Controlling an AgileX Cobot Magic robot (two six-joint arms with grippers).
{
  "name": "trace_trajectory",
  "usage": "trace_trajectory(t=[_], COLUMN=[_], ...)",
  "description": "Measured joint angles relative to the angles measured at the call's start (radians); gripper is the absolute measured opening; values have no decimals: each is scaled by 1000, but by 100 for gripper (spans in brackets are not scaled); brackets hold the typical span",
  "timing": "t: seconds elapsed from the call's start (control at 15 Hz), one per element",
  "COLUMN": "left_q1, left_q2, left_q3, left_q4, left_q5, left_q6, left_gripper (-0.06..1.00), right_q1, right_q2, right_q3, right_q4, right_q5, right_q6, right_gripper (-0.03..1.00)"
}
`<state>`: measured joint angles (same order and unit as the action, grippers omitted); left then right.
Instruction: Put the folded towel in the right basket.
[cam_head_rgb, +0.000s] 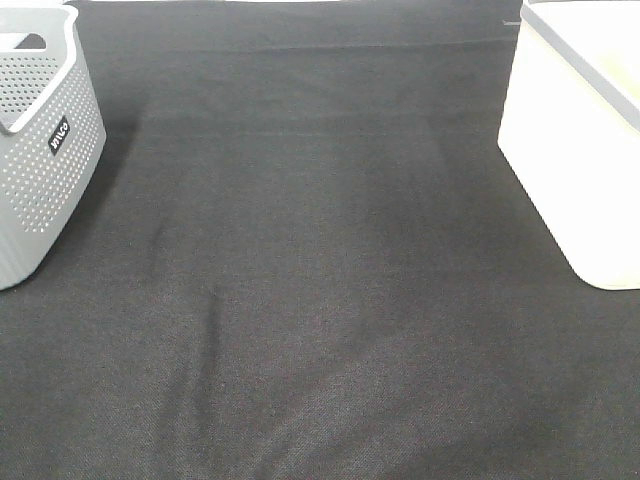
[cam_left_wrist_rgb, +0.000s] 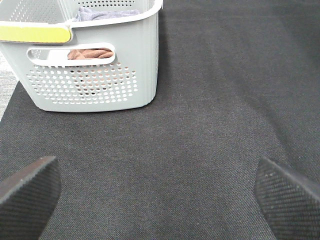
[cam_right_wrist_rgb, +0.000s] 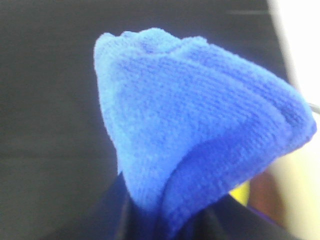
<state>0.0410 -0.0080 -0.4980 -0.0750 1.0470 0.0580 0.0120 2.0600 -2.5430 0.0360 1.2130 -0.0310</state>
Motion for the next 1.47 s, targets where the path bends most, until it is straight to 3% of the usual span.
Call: trace_trajectory(t=[0.07, 0.2, 0.47, 0.53, 0.6, 0.73, 1.13, 1.33, 1.47], left_q1=[0, 0, 0, 0, 0, 0, 0, 0, 0], left_q2=[0, 0, 0, 0, 0, 0, 0, 0, 0], left_q3=[0, 0, 0, 0, 0, 0, 0, 0, 0], left_q4=[0, 0, 0, 0, 0, 0, 0, 0, 0], left_q5=[0, 0, 0, 0, 0, 0, 0, 0, 0], left_q6=[0, 0, 0, 1, 1, 1, 1, 1, 1], left_gripper=[98, 98, 98, 98, 98, 98, 98, 98, 98], right_q1=[-96, -186, -217, -216, -209, -204, -158, -35, 29], right_q2=[4, 37, 112, 120, 120, 114, 26, -52, -199], right_q3=[47, 138, 264, 278, 288, 288, 288, 307, 466], right_q4=[-36, -76, -36, 1, 20, 20, 106, 32, 23], right_q5=[0, 3, 11, 11, 10, 11, 10, 6, 1], right_q6=[0, 23, 31, 31, 24, 25, 25, 31, 41], right_gripper=[28, 28, 32, 48, 82, 94, 96, 96, 96])
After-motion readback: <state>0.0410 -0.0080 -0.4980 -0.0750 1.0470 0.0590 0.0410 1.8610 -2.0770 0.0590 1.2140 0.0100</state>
